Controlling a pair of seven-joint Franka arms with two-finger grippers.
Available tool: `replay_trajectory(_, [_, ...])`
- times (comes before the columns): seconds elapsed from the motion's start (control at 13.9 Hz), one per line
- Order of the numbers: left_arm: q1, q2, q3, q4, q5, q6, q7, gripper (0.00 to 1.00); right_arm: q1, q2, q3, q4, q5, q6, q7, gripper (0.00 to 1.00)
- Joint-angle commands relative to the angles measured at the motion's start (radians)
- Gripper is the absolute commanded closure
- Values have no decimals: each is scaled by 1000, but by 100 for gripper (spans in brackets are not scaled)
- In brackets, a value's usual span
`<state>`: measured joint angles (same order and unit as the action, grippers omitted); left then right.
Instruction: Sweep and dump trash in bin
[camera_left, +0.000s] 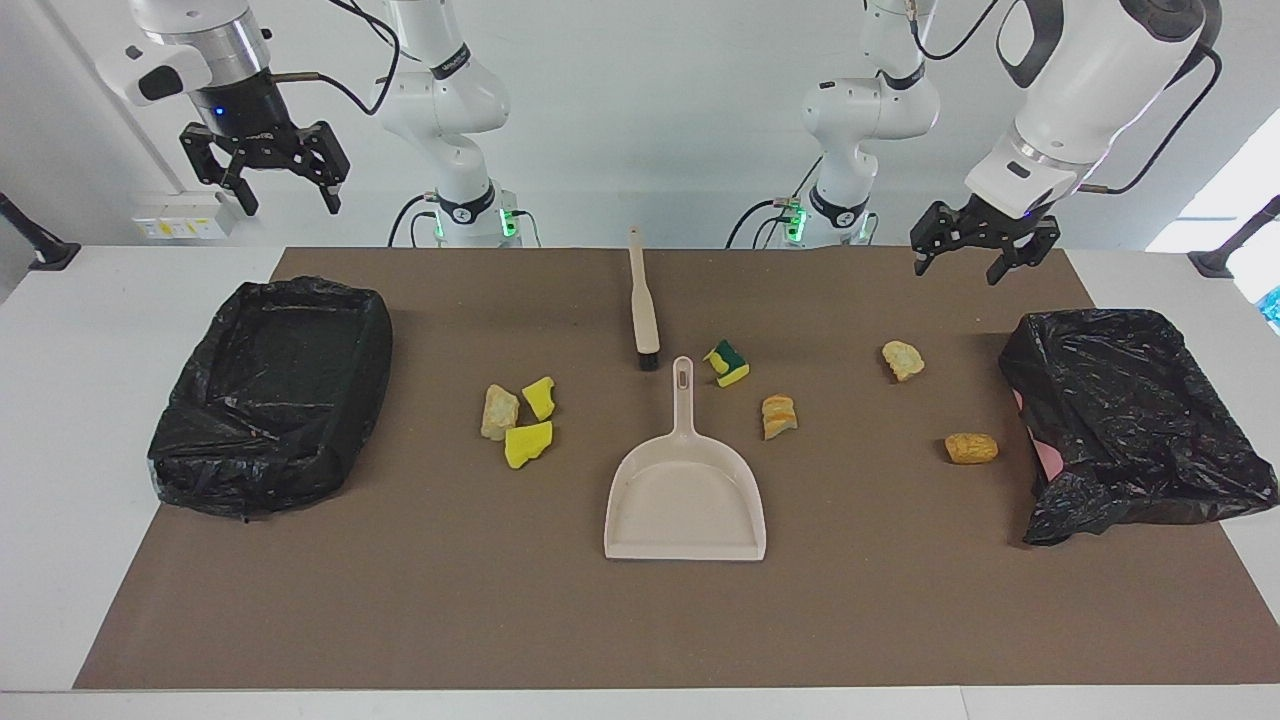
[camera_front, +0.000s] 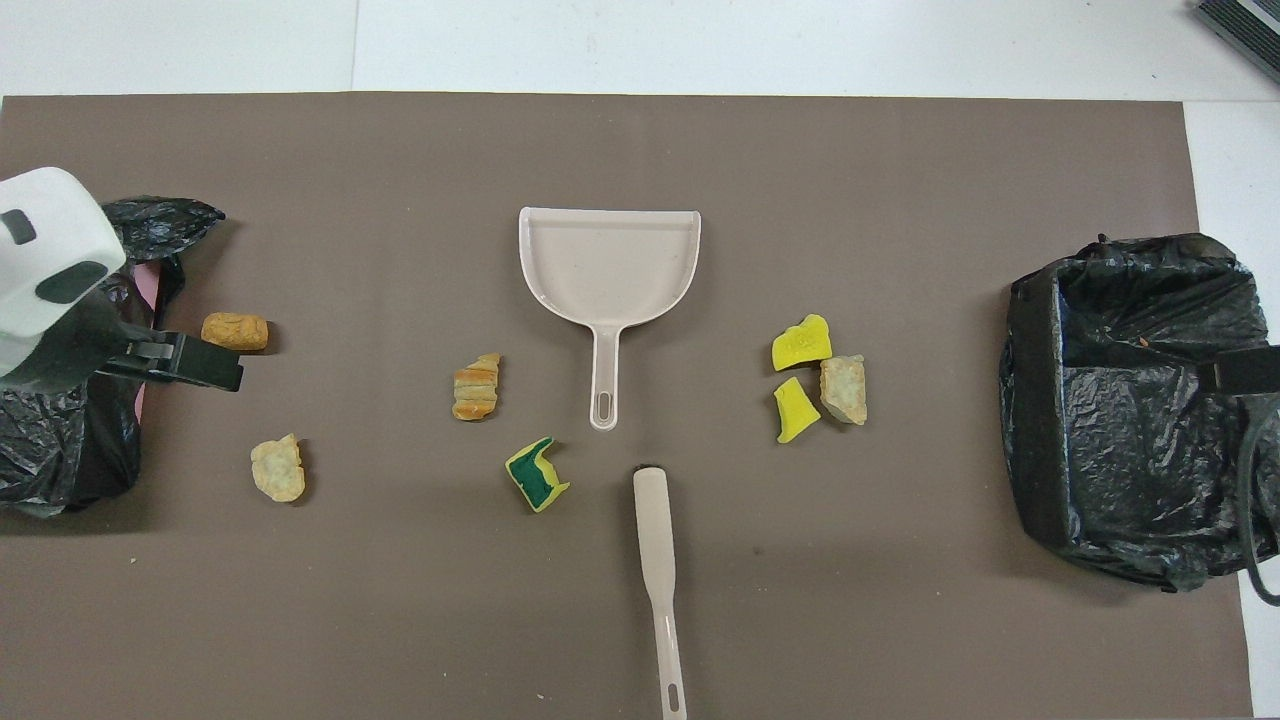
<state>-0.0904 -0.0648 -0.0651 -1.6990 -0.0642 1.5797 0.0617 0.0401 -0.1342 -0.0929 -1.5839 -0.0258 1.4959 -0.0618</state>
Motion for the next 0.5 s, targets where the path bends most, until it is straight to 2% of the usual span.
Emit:
replay_trajectory(0.0, [-74,-56,15,-96,-8,54,-11,0,-8,-34,7,-41,-8,-8,75,0])
replay_trajectory(0.22, [-158,-58,15,-140,-25,80,-106,0,-3,-41,7,-47,-8,-8,85,0])
replay_trajectory(0.43, [-230,-99,15,-227,-42,166,-170,0,-3,-42,7,-48,-8,-9,85,0])
